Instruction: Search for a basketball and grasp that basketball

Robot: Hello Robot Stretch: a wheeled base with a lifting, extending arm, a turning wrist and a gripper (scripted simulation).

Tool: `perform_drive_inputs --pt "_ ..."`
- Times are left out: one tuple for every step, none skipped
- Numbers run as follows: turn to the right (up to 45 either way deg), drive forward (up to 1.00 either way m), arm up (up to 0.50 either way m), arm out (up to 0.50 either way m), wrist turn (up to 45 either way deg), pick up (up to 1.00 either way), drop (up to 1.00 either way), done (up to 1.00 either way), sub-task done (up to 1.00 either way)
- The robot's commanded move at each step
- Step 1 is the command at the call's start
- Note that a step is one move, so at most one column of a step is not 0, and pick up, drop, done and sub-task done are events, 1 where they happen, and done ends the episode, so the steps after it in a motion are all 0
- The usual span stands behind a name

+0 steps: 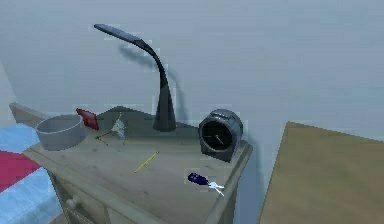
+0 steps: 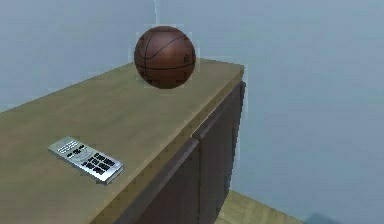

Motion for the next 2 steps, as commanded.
perform_drive_inputs --pt "0.0 0.00 0.38 0.00 0.0 0.00 0.00 0.00 0.00" --pt "0.0 0.00 0.00 0.38 0.0 0.00 0.00 0.00 0.00"
